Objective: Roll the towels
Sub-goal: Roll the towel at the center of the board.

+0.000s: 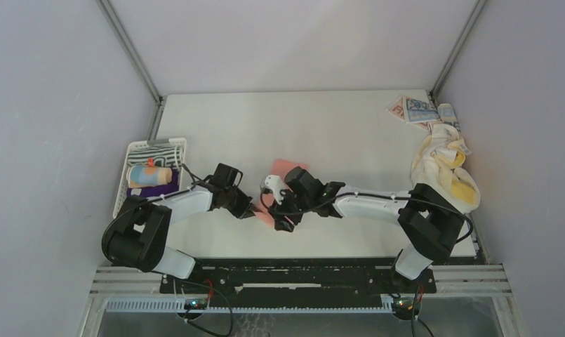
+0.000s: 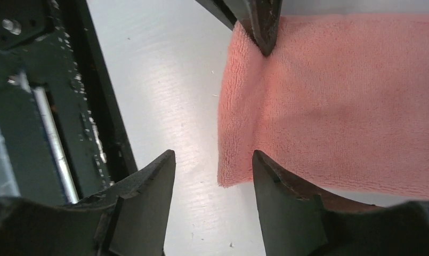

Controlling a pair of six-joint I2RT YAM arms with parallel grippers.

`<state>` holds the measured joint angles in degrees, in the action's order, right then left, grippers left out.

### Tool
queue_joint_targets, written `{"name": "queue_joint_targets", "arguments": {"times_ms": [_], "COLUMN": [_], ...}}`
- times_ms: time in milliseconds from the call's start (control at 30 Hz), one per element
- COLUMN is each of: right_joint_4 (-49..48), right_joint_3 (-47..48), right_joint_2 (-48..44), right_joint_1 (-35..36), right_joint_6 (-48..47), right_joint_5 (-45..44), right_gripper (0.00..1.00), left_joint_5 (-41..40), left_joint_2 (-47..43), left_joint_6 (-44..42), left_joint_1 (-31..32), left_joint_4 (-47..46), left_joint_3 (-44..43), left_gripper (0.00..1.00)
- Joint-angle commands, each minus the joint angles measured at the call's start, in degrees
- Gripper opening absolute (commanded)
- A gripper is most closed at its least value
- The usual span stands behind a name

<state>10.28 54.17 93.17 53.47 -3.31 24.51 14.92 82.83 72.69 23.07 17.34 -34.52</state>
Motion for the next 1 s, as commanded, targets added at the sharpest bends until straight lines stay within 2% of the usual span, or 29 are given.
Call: {"name": "queue_joint_targets", "arguments": {"times_ms": [0,133,300,533,633,767,800,833,933,967], "right_joint_4": [-5.6,-7.3,-7.5,-6.7,-6.6,-4.9,-4.4,-3.4,-0.5,0.6], "right_joint_3": [-2.0,-2.1,-2.1,-0.9,-0.6,0.1,0.5,1.1,4.6,5.9], "right_joint_2": [-1.7,0.3,2.6,7.3,7.9,7.0,6.6,6.6,9.0,10.2], "right_joint_1": [4.9,8.5,11.3,14.1,14.4,12.1,10.4,8.3,1.3,-0.6], "right_joint_6": [-5.6,-8.7,-11.0,-13.4,-13.8,-11.9,-10.5,-8.9,-3.9,-2.3], "right_joint_5": [-14.5,-23.0,-28.0,-32.0,-32.5,-25.3,-21.1,-16.8,-4.1,0.1], "right_gripper": [0.56,0.56,0.55,0.45,0.36,0.11,0.03,0.0,0.0,0.0], "left_joint_5": [2.8,3.3,3.4,4.4,5.1,5.8,5.4,4.7,2.3,1.3], "left_joint_2": [1.4,1.6,1.9,4.6,5.9,7.1,6.7,6.0,1.6,-0.1], "left_joint_6": [-1.0,-1.9,-3.0,-3.3,-3.0,-3.2,-3.2,-3.0,-2.7,-2.4], "left_joint_1": [-0.6,-1.2,-2.5,-2.8,-2.8,-3.1,-3.2,-3.3,-3.4,-3.6], "left_joint_4": [2.6,3.6,3.8,3.0,2.1,1.3,1.3,1.3,1.1,1.1], "left_joint_3": [-2.1,-2.9,-3.0,-4.0,-4.0,-4.0,-4.1,-4.0,-3.5,-3.1], "left_gripper": [0.0,0.0,0.0,0.0,0.0,0.02,0.04,0.09,0.37,0.43]}}
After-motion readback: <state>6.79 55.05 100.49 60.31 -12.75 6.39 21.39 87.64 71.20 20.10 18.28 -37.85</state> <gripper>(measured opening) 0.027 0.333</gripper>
